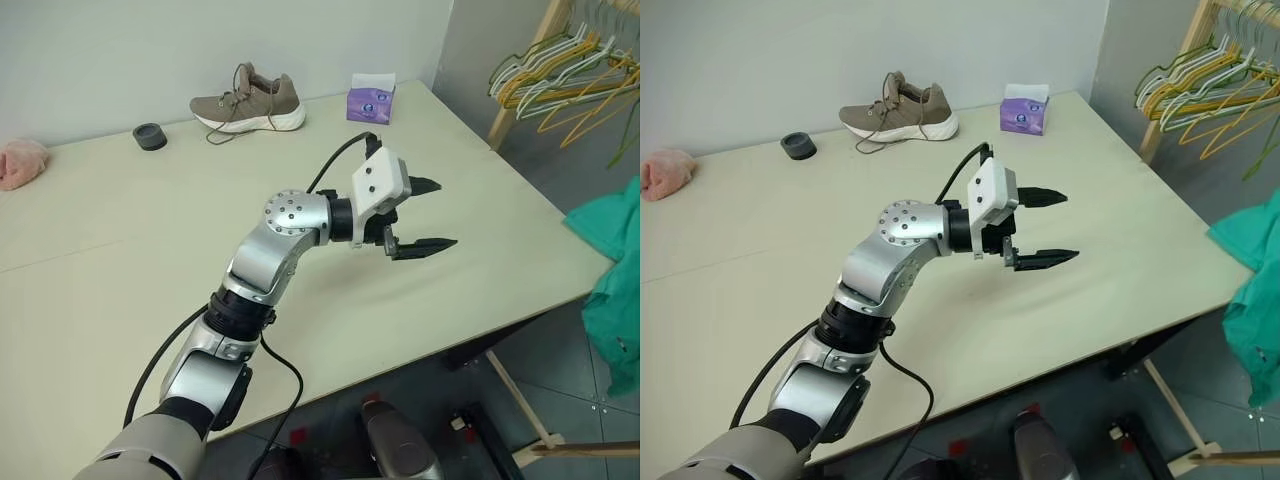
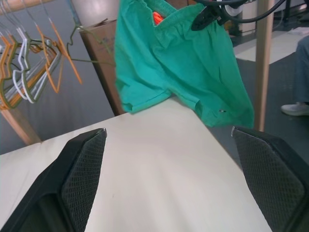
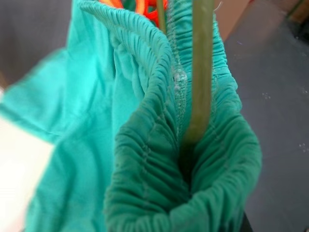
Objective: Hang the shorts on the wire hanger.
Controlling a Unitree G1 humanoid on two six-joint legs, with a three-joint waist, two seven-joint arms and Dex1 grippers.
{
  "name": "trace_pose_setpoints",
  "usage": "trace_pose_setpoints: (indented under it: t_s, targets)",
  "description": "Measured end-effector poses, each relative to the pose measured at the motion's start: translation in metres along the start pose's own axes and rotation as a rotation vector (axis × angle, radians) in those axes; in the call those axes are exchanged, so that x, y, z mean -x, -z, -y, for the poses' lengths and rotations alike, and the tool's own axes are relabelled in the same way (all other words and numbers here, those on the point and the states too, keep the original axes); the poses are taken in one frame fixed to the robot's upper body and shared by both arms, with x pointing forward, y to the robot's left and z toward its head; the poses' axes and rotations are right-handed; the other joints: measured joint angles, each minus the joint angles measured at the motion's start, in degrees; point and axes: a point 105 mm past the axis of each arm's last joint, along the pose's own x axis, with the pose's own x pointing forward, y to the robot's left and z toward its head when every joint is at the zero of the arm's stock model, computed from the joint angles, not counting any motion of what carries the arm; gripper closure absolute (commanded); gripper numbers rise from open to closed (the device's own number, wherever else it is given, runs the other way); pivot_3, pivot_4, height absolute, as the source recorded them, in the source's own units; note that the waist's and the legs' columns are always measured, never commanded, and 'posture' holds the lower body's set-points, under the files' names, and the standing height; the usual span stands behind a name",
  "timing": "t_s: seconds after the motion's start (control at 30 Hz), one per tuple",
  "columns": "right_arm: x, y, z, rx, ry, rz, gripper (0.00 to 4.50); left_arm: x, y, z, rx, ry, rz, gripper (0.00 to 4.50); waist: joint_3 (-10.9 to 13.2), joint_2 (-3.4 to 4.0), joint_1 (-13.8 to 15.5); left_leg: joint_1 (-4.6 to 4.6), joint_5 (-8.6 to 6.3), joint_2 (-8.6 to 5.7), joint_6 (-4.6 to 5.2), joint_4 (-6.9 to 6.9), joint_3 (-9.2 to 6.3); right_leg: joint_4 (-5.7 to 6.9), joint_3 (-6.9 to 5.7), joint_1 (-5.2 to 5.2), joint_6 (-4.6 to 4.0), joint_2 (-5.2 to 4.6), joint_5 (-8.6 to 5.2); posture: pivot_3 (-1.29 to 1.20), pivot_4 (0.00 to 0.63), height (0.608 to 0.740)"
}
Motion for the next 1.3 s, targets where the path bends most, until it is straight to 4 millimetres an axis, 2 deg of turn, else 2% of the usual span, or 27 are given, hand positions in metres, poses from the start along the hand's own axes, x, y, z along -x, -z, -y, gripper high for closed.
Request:
trace_pose_setpoints:
  t_s: [0.17,0.3,0.47,0.63,0.8,0.93,1.03,1.3]
  targets:
    - [-0.013,-0.003,0.005,-0.065,0.051,-0.007,4.50,-0.004,0.002,-0.001,-0.012,0.001,0.002,0.15,0.0,0.04,0.0,0.01,0.01,0.01,-0.01,0.00,0.08,0.02,0.07,0.00,0.15,-0.17,-0.03,-0.39,0.183,0.740]
    - [-0.021,0.004,0.007,-0.128,0.084,-0.052,4.50,-0.007,-0.001,-0.001,-0.022,0.005,0.009,0.15,0.0,0.05,-0.1,0.03,0.04,-0.02,0.01,0.01,0.17,0.04,0.14,0.00,0.34,-0.38,-0.04,-0.39,0.178,0.740]
    - [-0.029,0.015,0.007,-0.174,0.100,-0.116,4.50,-0.011,-0.010,-0.004,-0.034,0.017,0.026,0.15,0.0,0.07,-0.2,0.06,0.04,-0.15,0.04,0.00,0.31,0.02,0.31,0.00,0.53,-0.50,-0.05,-0.38,0.173,0.740]
    - [-0.032,0.015,0.015,-0.210,0.123,-0.139,4.50,-0.016,-0.019,-0.002,-0.006,0.056,0.063,0.15,0.0,0.06,-0.5,0.07,0.04,-0.16,0.04,0.00,0.38,-0.01,0.38,0.00,0.58,-0.50,-0.04,-0.38,0.167,0.740]
    - [-0.037,0.019,0.010,-0.228,0.107,-0.164,4.50,-0.020,-0.029,0.001,0.045,0.130,0.066,0.15,0.0,0.06,-1.2,0.08,0.07,-0.17,-0.02,0.00,0.41,-0.02,0.42,0.00,0.63,-0.50,-0.05,-0.37,0.165,0.740]
    - [-0.038,0.013,0.001,-0.246,0.061,-0.157,4.50,-0.025,-0.037,0.001,0.076,0.173,0.063,0.15,0.0,0.07,-1.5,0.11,0.08,-0.17,-0.04,-0.03,0.45,-0.03,0.46,0.00,0.66,-0.50,-0.06,-0.37,0.164,0.740]
    - [-0.038,0.008,-0.003,-0.259,0.045,-0.145,3.72,-0.027,-0.039,0.000,0.090,0.181,0.064,0.00,0.0,0.11,-1.6,0.16,0.09,-0.17,-0.06,-0.06,0.50,-0.02,0.51,0.00,0.67,-0.50,-0.07,-0.37,0.162,0.740]
    - [-0.034,-0.014,-0.015,-0.290,-0.019,-0.056,0.95,-0.027,-0.034,-0.003,0.114,0.179,0.059,0.00,0.0,0.12,-1.5,0.16,0.10,-0.17,-0.08,-0.05,0.55,-0.03,0.57,0.00,0.72,-0.50,-0.06,-0.38,0.150,0.740]
